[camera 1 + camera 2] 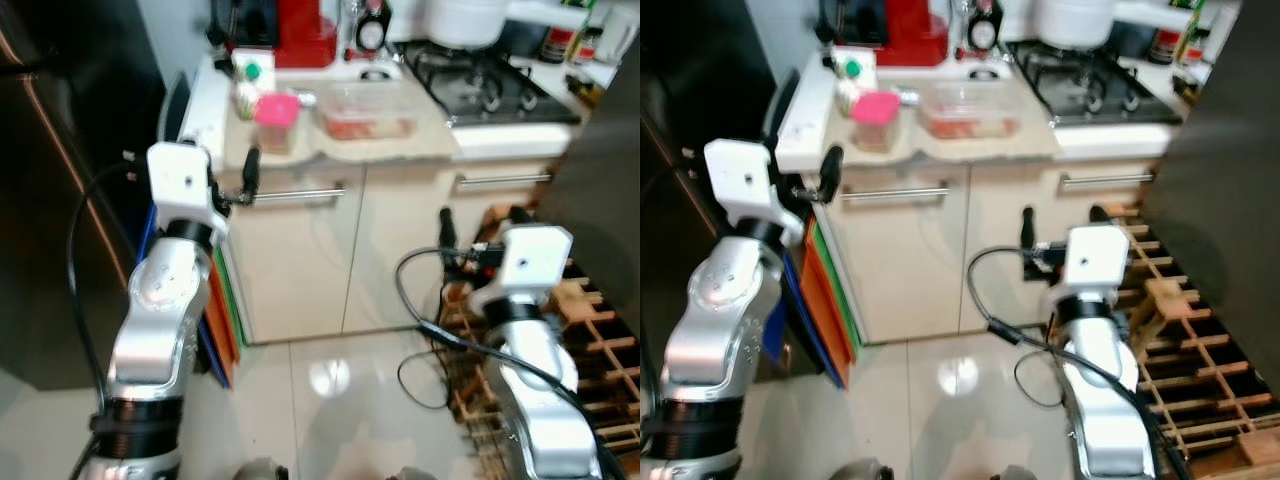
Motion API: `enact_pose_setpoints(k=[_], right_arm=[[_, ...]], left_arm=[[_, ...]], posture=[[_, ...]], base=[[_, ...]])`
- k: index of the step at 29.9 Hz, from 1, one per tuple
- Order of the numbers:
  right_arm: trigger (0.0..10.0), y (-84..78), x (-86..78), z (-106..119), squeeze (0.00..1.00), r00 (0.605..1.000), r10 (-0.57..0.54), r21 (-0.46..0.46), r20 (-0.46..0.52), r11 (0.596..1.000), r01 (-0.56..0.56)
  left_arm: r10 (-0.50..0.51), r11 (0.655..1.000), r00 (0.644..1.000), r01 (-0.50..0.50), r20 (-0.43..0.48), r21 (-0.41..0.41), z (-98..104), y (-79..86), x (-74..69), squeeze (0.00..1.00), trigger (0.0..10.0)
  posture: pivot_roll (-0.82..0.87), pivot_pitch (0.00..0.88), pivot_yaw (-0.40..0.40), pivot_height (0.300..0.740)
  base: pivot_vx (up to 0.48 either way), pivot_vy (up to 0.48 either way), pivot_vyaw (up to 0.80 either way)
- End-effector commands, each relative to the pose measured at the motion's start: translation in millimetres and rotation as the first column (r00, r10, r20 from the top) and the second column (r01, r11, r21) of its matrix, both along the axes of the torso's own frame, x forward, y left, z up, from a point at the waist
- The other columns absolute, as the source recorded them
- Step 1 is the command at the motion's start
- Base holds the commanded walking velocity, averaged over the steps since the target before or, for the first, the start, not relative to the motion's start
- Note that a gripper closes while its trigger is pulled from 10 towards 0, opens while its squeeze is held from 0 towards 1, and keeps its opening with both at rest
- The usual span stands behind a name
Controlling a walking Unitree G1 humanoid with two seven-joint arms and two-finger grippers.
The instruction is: Restocking fridge
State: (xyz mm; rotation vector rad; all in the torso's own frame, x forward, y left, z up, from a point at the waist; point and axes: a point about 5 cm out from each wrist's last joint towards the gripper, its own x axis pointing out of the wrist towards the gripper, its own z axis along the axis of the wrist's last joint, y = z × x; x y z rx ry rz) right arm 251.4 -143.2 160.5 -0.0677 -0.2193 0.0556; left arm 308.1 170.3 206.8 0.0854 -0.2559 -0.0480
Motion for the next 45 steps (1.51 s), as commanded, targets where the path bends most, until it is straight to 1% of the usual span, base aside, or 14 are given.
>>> enact_pose_setpoints(k=[1,7,9,18,24,29,32,33,35,39,41,43,44,45], right_arm=[[10.0,-5.0,-0.6,0,0.0,1.0,-0.016,0.0,0.005,1.0,0.016],[10.0,-3.2,0.0,1,0.0,1.0,-0.009,0.007,0.008,1.0,0.009],[10.0,0.2,1.7,1,0.0,1.0,0.002,0.013,0.011,1.0,-0.002],[10.0,3.4,8.3,2,0.0,1.0,0.01,0.022,0.022,1.0,-0.01],[10.0,5.2,13.3,5,0.0,0.999,0.023,0.02,0.034,1.0,-0.024],[10.0,7.6,20.0,11,0.0,0.998,0.054,0.055,0.035,0.997,-0.056],[10.0,8.3,21.4,13,0.0,0.997,0.062,0.063,0.039,0.996,-0.064],[10.0,14.6,24.2,24,0.0,0.994,0.088,0.074,0.062,0.993,-0.092],[10.0,21.3,25.9,34,0.0,0.99,0.115,0.082,0.085,0.989,-0.122],[10.0,33.9,27.0,43,0.0,0.983,0.16,0.123,0.094,0.978,-0.171],[10.0,38.2,28.9,44,0.0,0.985,0.149,0.164,0.087,0.973,-0.162],[10.0,38.2,33.7,41,0.0,0.994,0.1,0.196,0.05,0.975,-0.108],[10.0,38.7,37.2,37,0.0,0.998,0.069,0.212,0.011,0.975,-0.07],[10.0,39.3,37.7,36,0.0,0.998,0.066,0.221,0.0,0.973,-0.064]], left_arm=[[-0.031,0.999,0.999,0.031,-0.016,0.027,1,-8.2,5.2,0.0,10.0],[-0.021,0.998,1.0,0.022,-0.021,0.056,4,-7.8,10.6,0.0,10.0],[-0.036,0.997,0.999,0.038,-0.027,0.072,5,-8.9,15.7,0.0,10.0],[-0.052,0.995,0.998,0.055,-0.032,0.088,7,-10.8,19.8,0.0,10.0],[-0.061,0.994,0.998,0.063,-0.024,0.091,8,-11.0,20.5,0.0,10.0],[-0.078,0.994,0.997,0.076,0.02,0.074,13,-13.7,18.0,0.0,10.0],[-0.076,0.994,0.997,0.074,0.018,0.086,13,-14.4,18.0,0.0,10.0],[-0.071,0.995,0.997,0.069,0.032,0.077,16,-14.3,17.5,0.0,10.0],[-0.068,0.995,0.997,0.065,0.042,0.076,17,-14.2,17.0,0.0,10.0],[-0.066,0.996,0.996,0.063,0.052,0.065,20,-14.2,15.6,0.0,10.0],[-0.083,0.995,0.994,0.078,0.069,0.069,22,-16.7,13.2,0.0,10.0],[-0.096,0.993,0.993,0.09,0.071,0.082,23,-19.0,11.6,0.0,10.0],[-0.103,0.992,0.992,0.097,0.066,0.086,23,-20.0,10.2,0.0,10.0],[-0.106,0.991,0.992,0.101,0.064,0.087,23,-20.0,9.7,0.0,10.0]], posture=[[-0.01,0.063,0.028,0.71],[-0.01,0.063,0.031,0.71],[0.0,0.06,0.036,0.71],[0.0,0.054,0.052,0.71],[0.01,0.049,0.052,0.71],[0.01,0.046,0.045,0.71],[0.01,0.046,0.045,0.71],[0.02,0.044,0.041,0.71],[0.02,0.044,0.039,0.71],[0.03,0.051,0.039,0.71],[0.04,0.059,0.045,0.71],[0.05,0.066,0.048,0.71],[0.06,0.076,0.06,0.71],[0.07,0.081,0.064,0.71]], base=[[0.36,0.319,0.0],[0.411,0.154,0.0],[0.48,0.0,0.0],[0.48,0.0,0.0],[0.48,0.0,0.0],[0.48,0.0,0.0],[0.48,0.0,0.0],[0.0,0.0,0.0],[0.0,0.0,0.0],[0.0,0.0,0.0],[0.0,0.0,0.0],[0.0,0.0,0.0],[0.0,0.0,0.0],[0.0,0.0,0.0]])
